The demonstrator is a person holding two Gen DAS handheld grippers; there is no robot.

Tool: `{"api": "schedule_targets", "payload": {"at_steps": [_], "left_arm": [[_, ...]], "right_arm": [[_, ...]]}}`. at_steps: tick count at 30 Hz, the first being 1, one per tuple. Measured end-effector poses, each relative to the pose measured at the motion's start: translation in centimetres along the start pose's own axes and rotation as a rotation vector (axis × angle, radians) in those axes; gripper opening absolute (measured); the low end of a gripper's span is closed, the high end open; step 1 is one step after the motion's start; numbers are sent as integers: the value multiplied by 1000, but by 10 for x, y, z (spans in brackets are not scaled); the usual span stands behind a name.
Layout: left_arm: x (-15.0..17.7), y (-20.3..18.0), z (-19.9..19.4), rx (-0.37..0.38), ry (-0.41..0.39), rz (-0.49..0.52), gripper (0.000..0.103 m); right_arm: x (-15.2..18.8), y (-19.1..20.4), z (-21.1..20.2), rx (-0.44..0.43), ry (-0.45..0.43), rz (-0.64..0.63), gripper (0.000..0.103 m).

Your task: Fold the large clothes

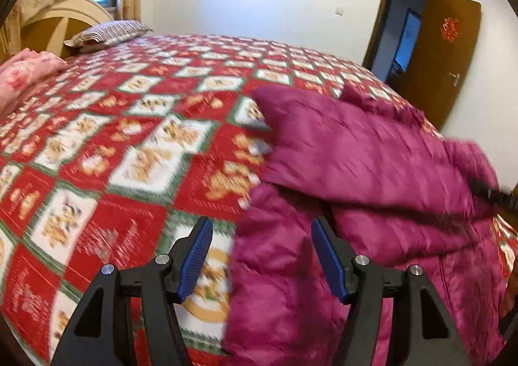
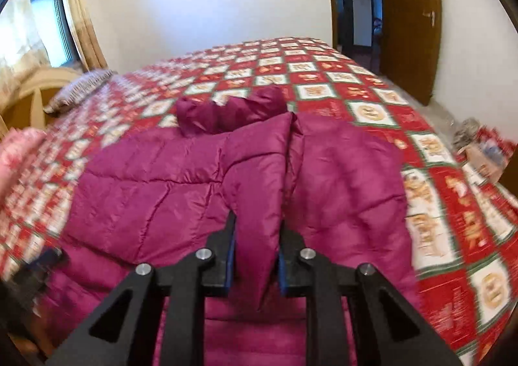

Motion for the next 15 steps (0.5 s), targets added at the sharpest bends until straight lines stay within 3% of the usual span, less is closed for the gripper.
{"api": "schedule_targets", "payload": {"at_steps": [2, 4, 6, 7, 11, 13, 15], "left_arm": [[-12, -3, 1, -20, -13, 18, 64], [-23, -9, 4, -32, -22, 39, 64], [-38, -18, 9, -37, -22, 71, 64], [-45, -22, 10, -37, -25, 84, 64], [-76, -37, 20, -38, -53, 111, 64], [-91, -50, 29, -35, -76, 121, 64], [-102, -65, 42, -39, -84, 137, 64]], "right_arm": [[8, -3, 17, -14, 53, -9, 24], [16, -3, 31, -5, 94, -16, 45], [20, -4, 31, -6, 98, -14, 54], [18, -6, 26, -3, 89, 0, 54], [0, -19, -25, 133, -117, 41, 55], [-13, -10, -33, 72, -150, 10, 54], [-22, 1, -22, 3, -118, 2, 52]]}}
Point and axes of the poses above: each gripper's, at about its wrist camera, not at the fingertips, and z roughly the way its jaws point, y to its left, x to its underside, the point moved 2 cm from there along z, roughly the way its jaws point, and after that the axes turned 4 degrees about x, right-handed, at the moved point
